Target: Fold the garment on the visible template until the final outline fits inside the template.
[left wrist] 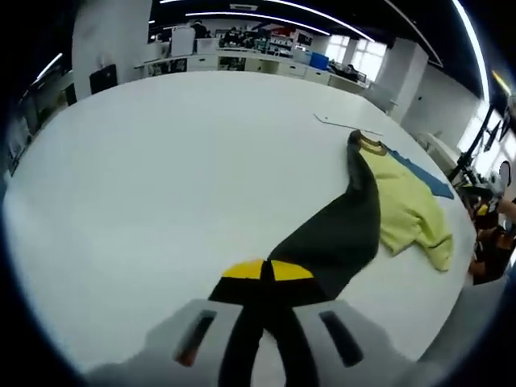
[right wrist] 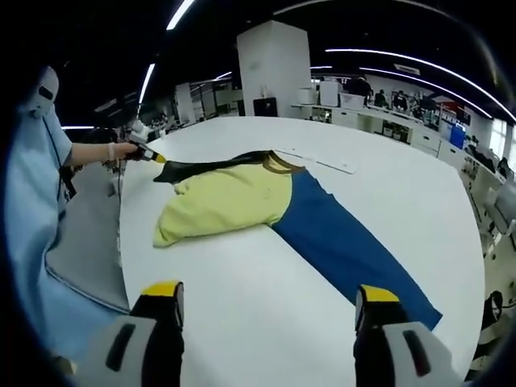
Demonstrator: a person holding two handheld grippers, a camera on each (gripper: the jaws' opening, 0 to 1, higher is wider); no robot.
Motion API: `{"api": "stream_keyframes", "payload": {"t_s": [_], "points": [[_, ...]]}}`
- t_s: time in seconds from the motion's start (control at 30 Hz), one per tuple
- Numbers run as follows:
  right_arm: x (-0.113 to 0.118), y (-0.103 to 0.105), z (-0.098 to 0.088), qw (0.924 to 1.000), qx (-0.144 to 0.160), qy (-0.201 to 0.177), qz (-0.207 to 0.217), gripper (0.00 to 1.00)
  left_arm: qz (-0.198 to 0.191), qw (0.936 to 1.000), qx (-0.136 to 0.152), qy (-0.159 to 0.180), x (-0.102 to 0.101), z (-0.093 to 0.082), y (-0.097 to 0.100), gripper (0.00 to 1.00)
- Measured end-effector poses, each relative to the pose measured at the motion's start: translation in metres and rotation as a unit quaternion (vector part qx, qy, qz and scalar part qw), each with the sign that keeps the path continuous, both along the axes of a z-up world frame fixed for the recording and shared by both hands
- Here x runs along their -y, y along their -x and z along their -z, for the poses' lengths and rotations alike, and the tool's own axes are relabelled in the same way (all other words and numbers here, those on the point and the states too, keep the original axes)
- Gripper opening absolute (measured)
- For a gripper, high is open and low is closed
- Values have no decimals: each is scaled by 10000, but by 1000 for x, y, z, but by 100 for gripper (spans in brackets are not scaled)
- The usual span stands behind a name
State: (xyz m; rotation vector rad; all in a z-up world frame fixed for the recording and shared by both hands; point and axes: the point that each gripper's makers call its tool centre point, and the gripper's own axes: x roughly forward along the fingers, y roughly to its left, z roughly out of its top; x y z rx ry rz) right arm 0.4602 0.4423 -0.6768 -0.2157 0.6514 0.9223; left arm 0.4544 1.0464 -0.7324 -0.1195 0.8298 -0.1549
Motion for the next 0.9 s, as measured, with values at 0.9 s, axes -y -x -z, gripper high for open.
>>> {"api": "stream_keyframes", "payload": {"t_s": [0.9], "points": [[-24, -8, 10, 9996, -251, 8, 86, 90, 23, 9938, -379, -1045, -118, 39, -98, 0]]}}
